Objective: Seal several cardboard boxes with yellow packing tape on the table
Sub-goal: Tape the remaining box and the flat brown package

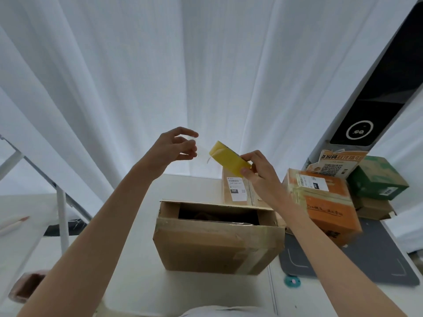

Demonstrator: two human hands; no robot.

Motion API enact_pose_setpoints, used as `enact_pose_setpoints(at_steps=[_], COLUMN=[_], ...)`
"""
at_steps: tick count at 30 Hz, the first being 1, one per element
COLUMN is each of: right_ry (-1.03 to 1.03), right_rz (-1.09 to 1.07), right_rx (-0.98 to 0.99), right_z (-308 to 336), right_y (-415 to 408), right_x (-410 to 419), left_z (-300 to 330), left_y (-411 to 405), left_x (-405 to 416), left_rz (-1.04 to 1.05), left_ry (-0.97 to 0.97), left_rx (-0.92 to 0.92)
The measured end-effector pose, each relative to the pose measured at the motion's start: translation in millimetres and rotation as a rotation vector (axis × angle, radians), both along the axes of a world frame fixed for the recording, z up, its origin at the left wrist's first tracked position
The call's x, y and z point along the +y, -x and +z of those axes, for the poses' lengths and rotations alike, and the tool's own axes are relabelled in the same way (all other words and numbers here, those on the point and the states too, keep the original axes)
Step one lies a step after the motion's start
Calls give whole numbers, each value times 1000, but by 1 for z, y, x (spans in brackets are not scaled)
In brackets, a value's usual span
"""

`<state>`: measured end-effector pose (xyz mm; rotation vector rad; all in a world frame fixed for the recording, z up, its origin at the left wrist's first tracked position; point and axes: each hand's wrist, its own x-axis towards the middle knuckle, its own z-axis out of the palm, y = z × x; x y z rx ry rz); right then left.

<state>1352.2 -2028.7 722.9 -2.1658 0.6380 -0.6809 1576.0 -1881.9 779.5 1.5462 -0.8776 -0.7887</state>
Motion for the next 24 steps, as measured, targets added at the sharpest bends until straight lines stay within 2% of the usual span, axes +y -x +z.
enact_pose_setpoints(at_steps=[5,11,19,24], right_ry=[-73,-68,21,93], right_rz=[-23,-61,-101,-151], right_rx=[-36,8,113,150], right_z=[10,16,15,9], right_y=[-2,1,5,6], right_x=[5,13,28,33], left_z=[2,-1,-12,-19], left_y=[-6,-6,2,6], left_x=[7,11,18,25], left_rz=[-70,-23,-65,-84], left_ry=[-18,30,-65,-79], left_rx=[-33,95,32,57])
